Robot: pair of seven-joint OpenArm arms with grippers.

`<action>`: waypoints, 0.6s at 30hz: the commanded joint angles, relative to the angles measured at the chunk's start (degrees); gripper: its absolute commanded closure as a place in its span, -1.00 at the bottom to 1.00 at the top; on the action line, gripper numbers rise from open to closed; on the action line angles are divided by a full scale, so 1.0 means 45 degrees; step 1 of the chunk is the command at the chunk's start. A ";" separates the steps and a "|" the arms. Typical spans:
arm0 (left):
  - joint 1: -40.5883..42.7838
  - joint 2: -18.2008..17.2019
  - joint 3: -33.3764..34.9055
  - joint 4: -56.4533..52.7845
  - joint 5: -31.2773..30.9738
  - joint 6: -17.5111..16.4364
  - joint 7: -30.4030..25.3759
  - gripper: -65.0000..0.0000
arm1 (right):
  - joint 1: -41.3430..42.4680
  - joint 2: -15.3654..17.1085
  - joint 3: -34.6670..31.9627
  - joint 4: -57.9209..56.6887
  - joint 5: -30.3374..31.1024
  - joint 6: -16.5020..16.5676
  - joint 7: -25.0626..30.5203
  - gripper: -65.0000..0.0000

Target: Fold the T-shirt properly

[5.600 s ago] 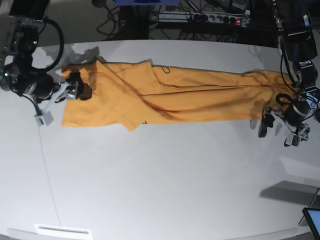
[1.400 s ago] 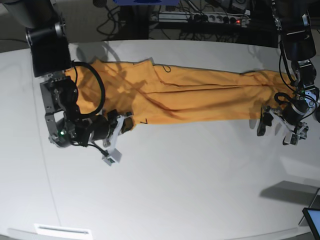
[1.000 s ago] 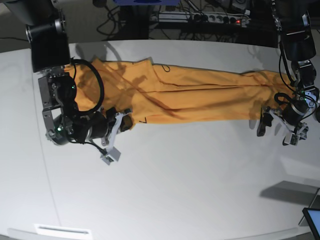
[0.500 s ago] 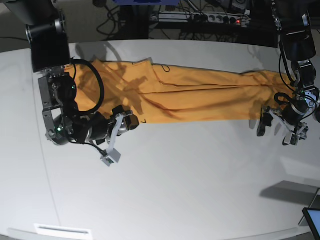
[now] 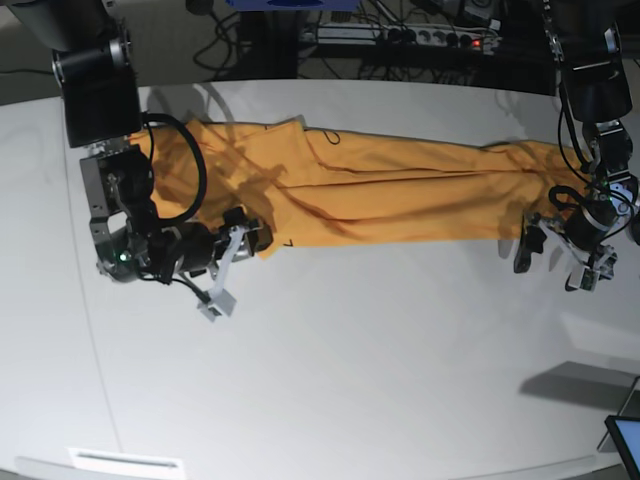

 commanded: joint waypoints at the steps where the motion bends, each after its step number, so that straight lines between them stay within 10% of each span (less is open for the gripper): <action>1: -0.0201 -0.0326 -0.0080 0.0188 -0.0199 0.0085 -0.0327 -1.00 | 0.0481 0.0000 0.0012 0.0217 0.0189 0.0053 0.0194 0.01; 18: -0.0201 -0.0307 -0.0080 0.0188 -0.0199 0.0085 -0.0327 -1.00 | 0.1302 0.0000 -0.0027 -0.1366 0.0150 0.0092 0.0467 0.00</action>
